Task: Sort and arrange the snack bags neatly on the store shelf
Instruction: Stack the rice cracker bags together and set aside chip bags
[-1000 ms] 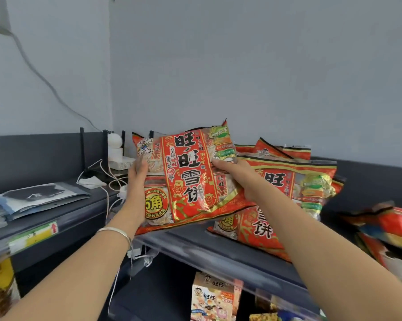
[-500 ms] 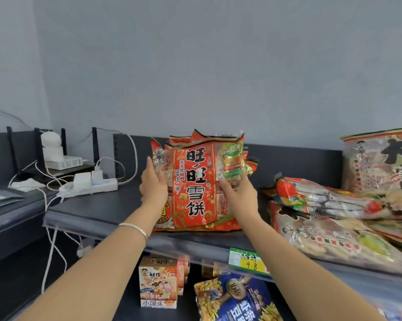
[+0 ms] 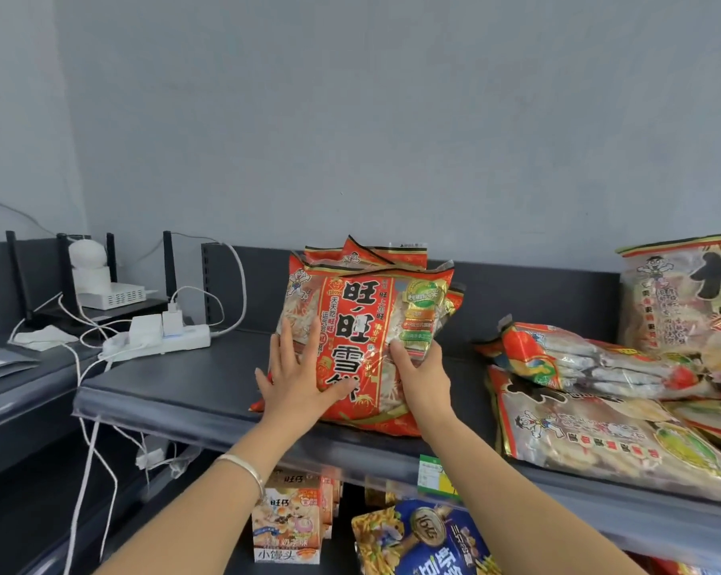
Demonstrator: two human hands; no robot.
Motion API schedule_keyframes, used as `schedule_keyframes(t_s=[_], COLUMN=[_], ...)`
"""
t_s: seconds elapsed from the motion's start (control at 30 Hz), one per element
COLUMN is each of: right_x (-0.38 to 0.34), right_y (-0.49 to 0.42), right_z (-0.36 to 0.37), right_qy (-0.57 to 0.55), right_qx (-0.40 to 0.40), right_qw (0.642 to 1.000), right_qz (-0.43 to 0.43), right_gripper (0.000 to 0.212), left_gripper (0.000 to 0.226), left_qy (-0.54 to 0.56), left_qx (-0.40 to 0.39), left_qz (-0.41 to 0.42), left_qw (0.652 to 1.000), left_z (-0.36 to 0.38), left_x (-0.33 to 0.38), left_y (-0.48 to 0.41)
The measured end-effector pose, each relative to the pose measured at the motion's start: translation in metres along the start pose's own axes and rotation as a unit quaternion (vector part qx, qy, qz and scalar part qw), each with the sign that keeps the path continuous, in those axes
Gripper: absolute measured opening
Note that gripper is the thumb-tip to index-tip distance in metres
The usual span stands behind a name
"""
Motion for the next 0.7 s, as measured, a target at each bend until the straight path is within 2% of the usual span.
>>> schedule_keyframes(t_s=[0.1, 0.27, 0.37, 0.47, 0.57, 0.7], right_x=[-0.008, -0.012, -0.009, -0.009, -0.012, -0.031], right_y=[-0.006, -0.013, -0.013, -0.009, -0.008, -0.009], right_z=[0.025, 0.06, 0.059, 0.055, 0.039, 0.009], right_qy=[0.046, 0.086, 0.121, 0.084, 0.018, -0.002], right_qx=[-0.008, -0.033, -0.057, -0.099, -0.062, 0.02], right_qw=[0.999, 0.995, 0.991, 0.991, 0.998, 0.999], right_qz=[-0.024, -0.046, -0.026, -0.02, -0.013, -0.03], right_gripper=[0.062, 0.074, 0.079, 0.088, 0.091, 0.057], left_gripper=[0.108, 0.106, 0.08, 0.061, 0.054, 0.047], left_qy=[0.035, 0.052, 0.06, 0.058, 0.047, 0.026], left_qx=[-0.003, 0.015, 0.059, 0.132, 0.183, 0.202], left_qz=[-0.002, 0.013, 0.014, 0.011, 0.05, 0.12], left_qw=[0.999, 0.998, 0.996, 0.99, 0.981, 0.972], left_z=[-0.003, -0.018, -0.031, -0.05, -0.068, -0.085], left_x=[-0.025, -0.056, -0.057, -0.049, -0.028, 0.013], left_y=[-0.008, -0.011, -0.007, -0.007, -0.013, -0.022])
Point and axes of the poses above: each hand's wrist, its own y-axis away from the middle knuckle, its own z-axis out of the palm, x = y × z, the point moved 9 cm from there along -y, towards the middle knuckle, and after that the axes turned 12 degrees about -x, right-handed, at the moved point
